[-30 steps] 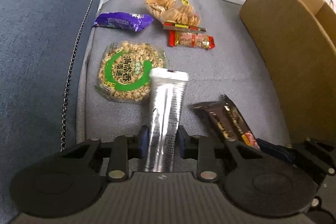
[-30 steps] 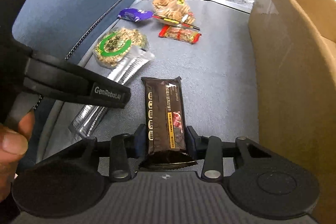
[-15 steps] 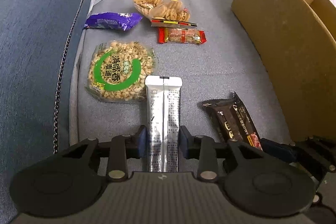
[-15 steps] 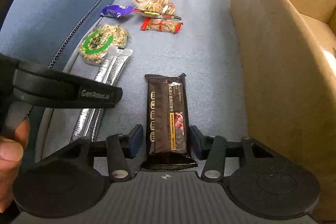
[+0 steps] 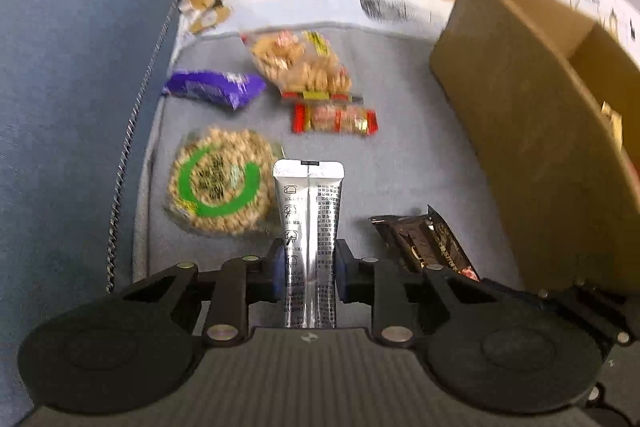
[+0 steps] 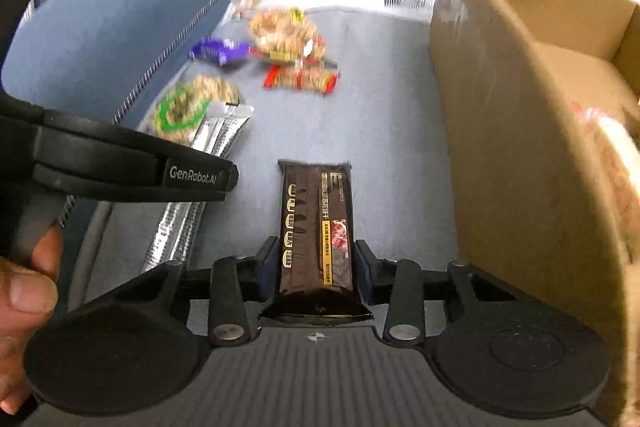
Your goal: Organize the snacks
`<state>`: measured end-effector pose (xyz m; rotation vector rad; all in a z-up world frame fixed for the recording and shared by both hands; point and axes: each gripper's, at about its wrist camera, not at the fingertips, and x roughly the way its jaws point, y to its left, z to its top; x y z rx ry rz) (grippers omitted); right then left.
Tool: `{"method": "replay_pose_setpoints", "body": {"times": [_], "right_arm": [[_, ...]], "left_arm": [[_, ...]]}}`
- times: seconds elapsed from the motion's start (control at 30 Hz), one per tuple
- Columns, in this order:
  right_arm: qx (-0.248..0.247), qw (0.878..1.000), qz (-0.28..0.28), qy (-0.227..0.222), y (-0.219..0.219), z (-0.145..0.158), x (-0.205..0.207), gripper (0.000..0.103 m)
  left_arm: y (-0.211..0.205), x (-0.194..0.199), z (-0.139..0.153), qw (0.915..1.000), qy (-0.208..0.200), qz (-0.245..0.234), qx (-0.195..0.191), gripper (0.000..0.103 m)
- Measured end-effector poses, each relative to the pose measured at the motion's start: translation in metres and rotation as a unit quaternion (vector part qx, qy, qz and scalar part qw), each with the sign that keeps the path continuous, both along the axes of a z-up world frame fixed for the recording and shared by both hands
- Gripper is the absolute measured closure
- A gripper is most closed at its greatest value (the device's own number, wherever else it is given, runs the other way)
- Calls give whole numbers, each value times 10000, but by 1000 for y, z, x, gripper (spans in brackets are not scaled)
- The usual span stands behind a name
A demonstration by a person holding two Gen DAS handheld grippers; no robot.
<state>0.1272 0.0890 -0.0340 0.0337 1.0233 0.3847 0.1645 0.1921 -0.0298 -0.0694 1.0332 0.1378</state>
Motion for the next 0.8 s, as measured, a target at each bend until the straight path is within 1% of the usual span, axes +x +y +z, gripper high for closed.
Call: {"method": "replay_pose_setpoints", "body": {"times": [0.13, 0.3, 0.6, 0.7, 0.8], "right_arm": [[122, 9995, -97, -265, -5, 12, -4, 62], [223, 9989, -181, -382, -15, 22, -10, 62], [437, 9968, -115, -665, -25, 41, -18, 62], [496, 9959, -128, -747, -28, 46, -21, 62], [549, 9940, -136, -937, -30, 54, -24, 62]], "left_arm": [[-3, -5, 16, 9995, -305, 28, 18, 76], [-2, -9, 33, 9988, -464, 134, 54, 76], [-8, -16, 45, 9978, -608, 134, 216, 76], [-8, -20, 49, 9969, -724, 184, 251, 76], [-6, -23, 56, 9947, -953, 324, 230, 76]]}}
